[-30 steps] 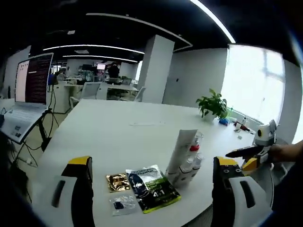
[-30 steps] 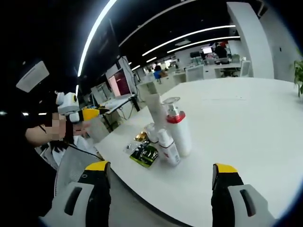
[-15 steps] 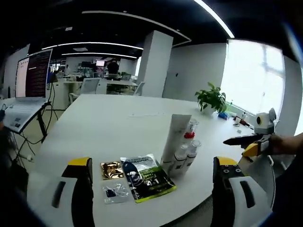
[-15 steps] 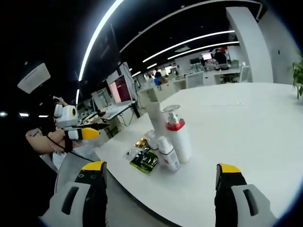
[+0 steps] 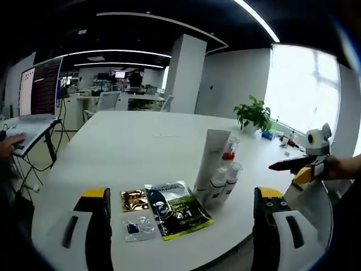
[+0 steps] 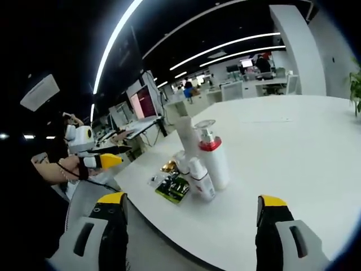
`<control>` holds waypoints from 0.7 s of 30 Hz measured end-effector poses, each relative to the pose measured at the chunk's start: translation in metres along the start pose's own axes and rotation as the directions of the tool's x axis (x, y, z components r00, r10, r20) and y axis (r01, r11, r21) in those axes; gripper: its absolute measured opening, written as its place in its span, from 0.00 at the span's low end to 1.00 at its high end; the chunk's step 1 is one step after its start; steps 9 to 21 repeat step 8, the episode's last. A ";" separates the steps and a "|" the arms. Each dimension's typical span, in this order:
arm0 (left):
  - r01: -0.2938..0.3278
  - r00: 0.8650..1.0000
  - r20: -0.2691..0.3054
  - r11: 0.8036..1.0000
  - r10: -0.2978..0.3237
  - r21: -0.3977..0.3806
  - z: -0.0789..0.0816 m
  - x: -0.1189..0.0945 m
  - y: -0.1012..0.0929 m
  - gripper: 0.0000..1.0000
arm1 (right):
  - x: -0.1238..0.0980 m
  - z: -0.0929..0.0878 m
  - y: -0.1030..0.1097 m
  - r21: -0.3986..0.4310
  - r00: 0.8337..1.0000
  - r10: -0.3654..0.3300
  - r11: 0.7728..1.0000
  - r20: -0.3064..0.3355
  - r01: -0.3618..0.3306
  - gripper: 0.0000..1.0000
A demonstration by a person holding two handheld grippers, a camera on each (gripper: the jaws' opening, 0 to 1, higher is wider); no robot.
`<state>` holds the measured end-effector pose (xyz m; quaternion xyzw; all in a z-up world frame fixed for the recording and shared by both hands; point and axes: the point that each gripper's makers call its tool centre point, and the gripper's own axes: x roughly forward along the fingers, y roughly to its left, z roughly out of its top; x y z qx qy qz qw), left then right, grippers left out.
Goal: Arrange the skincare products in the storage area until every visible bottle or jar stands upright without overlapping.
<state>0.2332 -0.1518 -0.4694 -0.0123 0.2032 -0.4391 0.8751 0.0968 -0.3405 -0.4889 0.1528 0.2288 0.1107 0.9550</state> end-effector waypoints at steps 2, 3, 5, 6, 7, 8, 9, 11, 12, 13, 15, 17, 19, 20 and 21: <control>-0.004 1.000 -0.008 1.000 0.004 -0.003 -0.001 0.000 0.001 0.98 | 0.001 0.000 0.000 -0.003 1.000 0.000 1.000 -0.004 0.000 0.98; -0.002 1.000 -0.007 1.000 0.002 -0.005 -0.001 -0.001 0.000 0.98 | 0.001 -0.001 0.001 -0.007 1.000 -0.001 1.000 -0.007 0.001 0.98; 0.005 1.000 0.001 1.000 -0.005 -0.010 0.000 -0.001 -0.001 0.98 | 0.001 -0.002 0.001 -0.008 1.000 0.000 1.000 -0.015 -0.001 0.97; 0.005 1.000 -0.002 1.000 -0.005 -0.010 -0.001 -0.002 -0.001 0.98 | 0.001 -0.002 0.001 -0.007 1.000 0.001 1.000 -0.017 -0.001 0.97; 0.004 1.000 -0.004 1.000 -0.004 -0.013 -0.001 -0.002 -0.001 0.98 | 0.001 -0.003 0.001 -0.009 1.000 0.000 1.000 -0.020 0.000 0.97; 0.003 1.000 -0.005 1.000 -0.003 -0.020 -0.002 -0.002 0.001 0.97 | 0.001 -0.003 0.002 -0.010 1.000 0.000 1.000 -0.022 0.000 0.97; 0.003 1.000 -0.005 1.000 -0.003 -0.020 -0.002 -0.002 0.001 0.97 | 0.001 -0.003 0.002 -0.010 1.000 0.000 1.000 -0.022 0.000 0.97; 0.003 1.000 -0.005 1.000 -0.003 -0.020 -0.002 -0.002 0.001 0.97 | 0.001 -0.003 0.002 -0.010 1.000 0.000 1.000 -0.022 0.000 0.97; 0.003 1.000 -0.005 1.000 -0.003 -0.020 -0.002 -0.002 0.001 0.97 | 0.001 -0.003 0.002 -0.010 1.000 0.000 1.000 -0.022 0.000 0.97; 0.003 1.000 -0.005 1.000 -0.003 -0.020 -0.002 -0.002 0.001 0.97 | 0.001 -0.003 0.002 -0.010 1.000 0.000 1.000 -0.022 0.000 0.97; 0.003 1.000 -0.005 1.000 -0.003 -0.020 -0.002 -0.002 0.001 0.97 | 0.001 -0.003 0.002 -0.010 1.000 0.000 1.000 -0.022 0.000 0.97; 0.003 1.000 -0.005 1.000 -0.003 -0.020 -0.002 -0.002 0.001 0.97 | 0.001 -0.003 0.002 -0.010 1.000 0.000 1.000 -0.022 0.000 0.97; 0.003 1.000 -0.005 1.000 -0.003 -0.020 -0.002 -0.002 0.001 0.97 | 0.001 -0.003 0.002 -0.010 1.000 0.000 1.000 -0.022 0.000 0.97; 0.003 1.000 -0.005 1.000 -0.003 -0.020 -0.002 -0.002 0.001 0.97 | 0.001 -0.003 0.002 -0.010 1.000 0.000 1.000 -0.022 0.000 0.97; 0.003 1.000 -0.005 1.000 -0.003 -0.020 -0.002 -0.002 0.001 0.97 | 0.001 -0.003 0.002 -0.010 1.000 0.000 1.000 -0.022 0.000 0.97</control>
